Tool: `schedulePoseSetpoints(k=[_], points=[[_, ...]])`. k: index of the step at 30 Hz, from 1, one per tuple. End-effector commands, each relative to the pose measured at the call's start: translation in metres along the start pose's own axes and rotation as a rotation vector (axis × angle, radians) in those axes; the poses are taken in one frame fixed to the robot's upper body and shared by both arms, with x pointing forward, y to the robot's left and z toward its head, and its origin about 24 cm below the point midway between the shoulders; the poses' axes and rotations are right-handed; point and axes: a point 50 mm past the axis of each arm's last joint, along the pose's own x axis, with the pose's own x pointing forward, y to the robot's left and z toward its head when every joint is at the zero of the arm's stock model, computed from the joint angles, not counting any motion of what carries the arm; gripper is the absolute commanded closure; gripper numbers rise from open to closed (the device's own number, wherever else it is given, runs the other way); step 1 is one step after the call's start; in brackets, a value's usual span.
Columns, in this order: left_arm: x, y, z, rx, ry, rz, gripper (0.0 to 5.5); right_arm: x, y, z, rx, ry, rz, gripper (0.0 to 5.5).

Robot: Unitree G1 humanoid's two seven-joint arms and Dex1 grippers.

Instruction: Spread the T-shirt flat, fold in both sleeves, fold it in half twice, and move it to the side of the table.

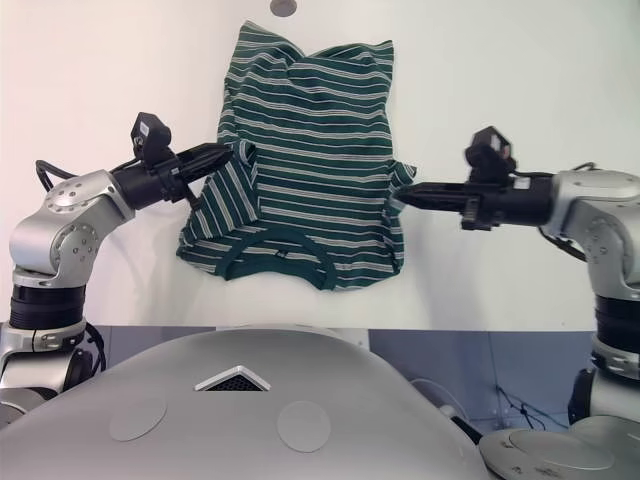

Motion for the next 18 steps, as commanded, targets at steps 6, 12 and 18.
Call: schedulePoseSetpoints(k=[6, 12, 18], points=[[0.002, 0.005, -0.004, 0.132, 0.081, 0.044, 4.87, 0.084, 0.009, -0.014, -0.084, 0.129, 0.055, 5.13], [-0.019, 0.002, 0.008, 0.564, 0.153, -0.017, 3.91, 0.043, 0.014, 0.015, -0.376, 0.036, -0.106, 3.93], [-0.068, 0.018, -0.012, 1.15, 0.512, -0.318, 3.21, -0.001, 0.01, -0.031, -1.042, 0.311, -0.15, 3.13]])
